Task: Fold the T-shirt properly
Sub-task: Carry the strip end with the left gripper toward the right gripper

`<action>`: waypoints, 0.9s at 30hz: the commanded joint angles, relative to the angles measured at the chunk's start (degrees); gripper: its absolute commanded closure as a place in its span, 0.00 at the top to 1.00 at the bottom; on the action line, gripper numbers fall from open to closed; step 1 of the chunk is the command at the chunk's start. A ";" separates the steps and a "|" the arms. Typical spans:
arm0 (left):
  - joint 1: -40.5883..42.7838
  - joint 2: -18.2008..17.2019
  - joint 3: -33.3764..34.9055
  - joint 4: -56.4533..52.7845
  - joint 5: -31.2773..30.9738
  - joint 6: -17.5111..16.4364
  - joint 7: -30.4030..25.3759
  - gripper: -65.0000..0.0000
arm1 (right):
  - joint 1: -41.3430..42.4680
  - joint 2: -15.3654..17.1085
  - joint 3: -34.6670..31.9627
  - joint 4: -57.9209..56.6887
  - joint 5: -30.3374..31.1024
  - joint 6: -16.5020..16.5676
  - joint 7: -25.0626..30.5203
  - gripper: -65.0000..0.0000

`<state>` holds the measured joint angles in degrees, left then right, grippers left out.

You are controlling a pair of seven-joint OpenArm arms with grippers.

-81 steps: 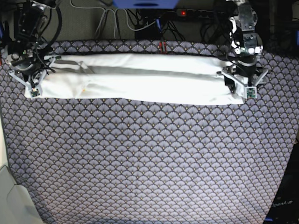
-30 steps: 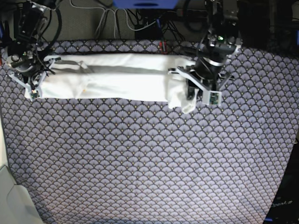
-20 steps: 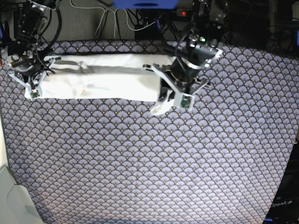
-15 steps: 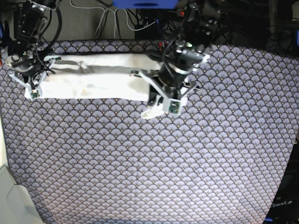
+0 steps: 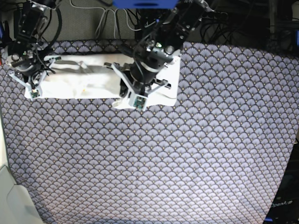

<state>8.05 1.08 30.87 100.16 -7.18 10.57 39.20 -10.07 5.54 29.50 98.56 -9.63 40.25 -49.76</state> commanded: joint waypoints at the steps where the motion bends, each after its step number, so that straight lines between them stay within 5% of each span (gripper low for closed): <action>1: -1.24 0.72 0.20 1.07 -0.25 -0.15 -1.44 0.01 | 0.26 0.66 0.17 0.82 0.09 -0.25 0.57 0.00; 22: -4.32 3.45 3.54 -2.27 -0.25 -0.50 -0.91 0.01 | -0.09 0.66 0.17 0.82 0.00 -0.25 0.04 0.00; 27: -3.18 3.36 3.54 -1.57 -0.25 -0.50 -0.83 0.26 | -0.18 0.83 0.17 0.82 0.00 -0.25 0.04 0.15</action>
<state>5.30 3.66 34.24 97.32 -7.35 10.35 39.62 -10.46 5.61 29.50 98.56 -9.65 40.25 -50.02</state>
